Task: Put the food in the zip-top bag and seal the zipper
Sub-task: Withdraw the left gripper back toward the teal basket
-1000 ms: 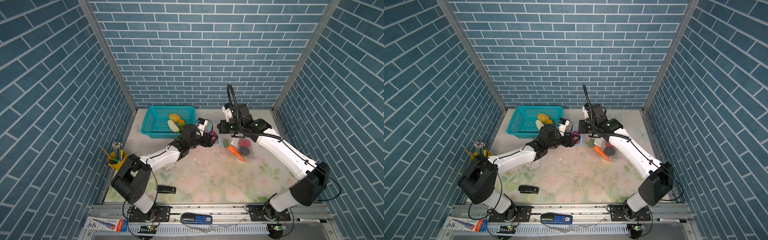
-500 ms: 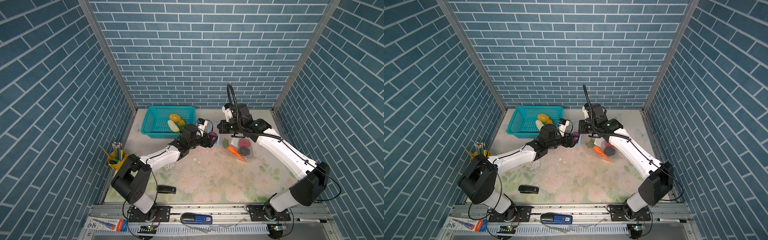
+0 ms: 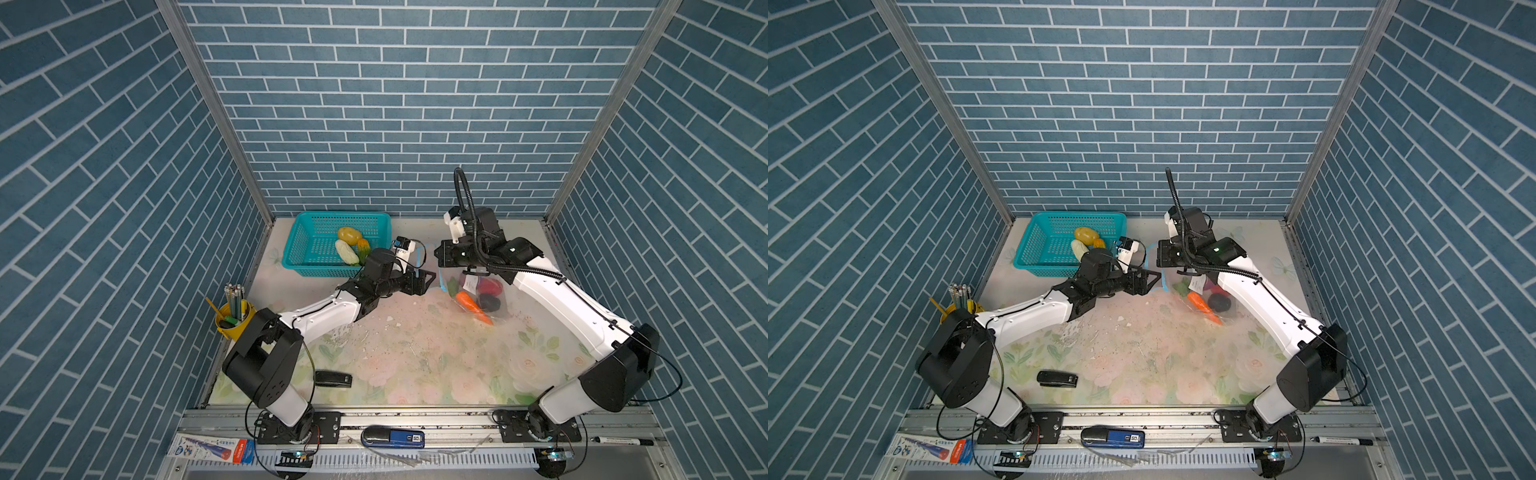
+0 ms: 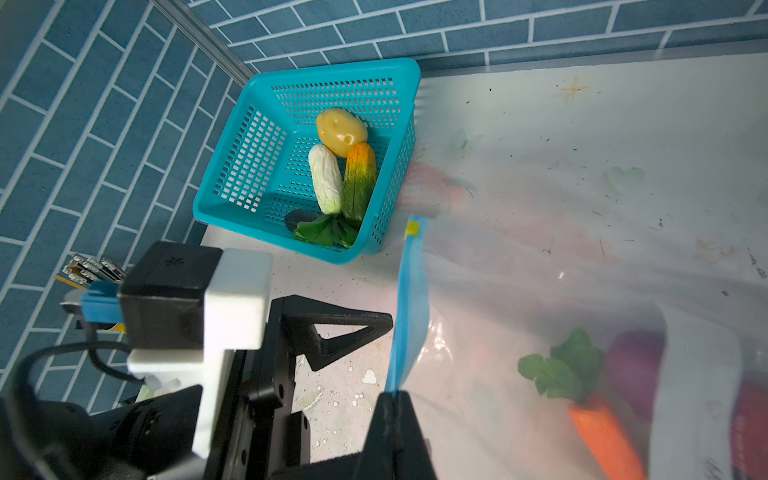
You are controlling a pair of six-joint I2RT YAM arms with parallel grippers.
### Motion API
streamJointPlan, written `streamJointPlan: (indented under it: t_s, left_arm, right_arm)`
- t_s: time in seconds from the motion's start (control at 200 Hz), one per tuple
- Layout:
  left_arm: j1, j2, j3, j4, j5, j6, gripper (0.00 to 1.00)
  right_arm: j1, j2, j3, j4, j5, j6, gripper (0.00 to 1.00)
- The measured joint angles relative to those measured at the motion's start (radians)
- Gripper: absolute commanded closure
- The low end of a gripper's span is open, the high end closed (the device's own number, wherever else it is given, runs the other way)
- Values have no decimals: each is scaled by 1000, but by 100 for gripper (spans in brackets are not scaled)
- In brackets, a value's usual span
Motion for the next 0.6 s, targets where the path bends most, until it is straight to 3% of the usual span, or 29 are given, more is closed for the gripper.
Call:
streamJointPlan:
  t_s: [0.3,0.595]
  left_arm:
    - [0,-22,0,-23,-20,14,13]
    - [4,-131,20,-169,-110,92,15]
  right_arm:
    - [0,0,0,3,0,0,100]
    - [0,-2,-10,10,1,0,100]
